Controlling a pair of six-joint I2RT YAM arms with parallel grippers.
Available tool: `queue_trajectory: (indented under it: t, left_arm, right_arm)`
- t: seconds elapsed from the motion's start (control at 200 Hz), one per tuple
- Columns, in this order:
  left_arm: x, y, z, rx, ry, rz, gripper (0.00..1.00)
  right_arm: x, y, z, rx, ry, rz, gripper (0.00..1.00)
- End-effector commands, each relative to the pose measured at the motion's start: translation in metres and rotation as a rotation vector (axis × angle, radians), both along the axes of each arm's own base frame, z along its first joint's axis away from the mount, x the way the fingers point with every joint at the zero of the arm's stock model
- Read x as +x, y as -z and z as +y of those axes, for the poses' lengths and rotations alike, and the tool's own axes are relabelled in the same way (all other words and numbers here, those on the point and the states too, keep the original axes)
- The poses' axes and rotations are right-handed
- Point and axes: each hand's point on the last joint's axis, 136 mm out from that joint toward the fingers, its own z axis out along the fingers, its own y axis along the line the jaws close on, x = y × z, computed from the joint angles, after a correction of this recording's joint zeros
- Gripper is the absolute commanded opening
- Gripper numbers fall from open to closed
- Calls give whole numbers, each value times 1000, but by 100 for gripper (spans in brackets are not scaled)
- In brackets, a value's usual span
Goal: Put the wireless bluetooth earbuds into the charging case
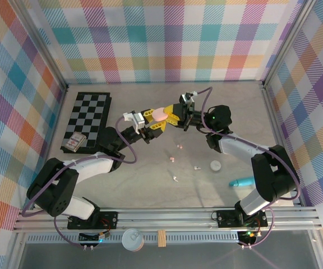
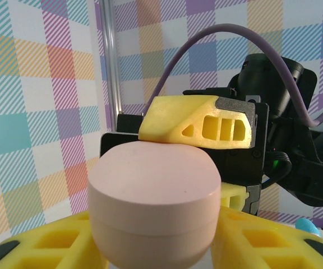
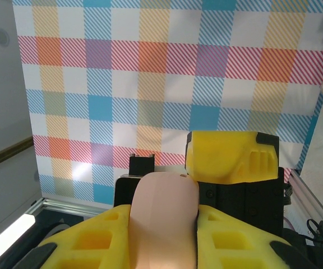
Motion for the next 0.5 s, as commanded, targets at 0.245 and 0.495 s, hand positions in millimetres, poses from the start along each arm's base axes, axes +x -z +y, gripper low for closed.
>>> queue_trajectory:
  t: [0.245,0.495]
  left_arm:
    - [-13,-27,0,-36,50,-95,46]
    - [-17,-29,1,-38,61,-97,49]
  right_arm:
    - [-5,-12,2,12,-7,-54,14]
    - [-5,-10,3,7,-5,-50,14]
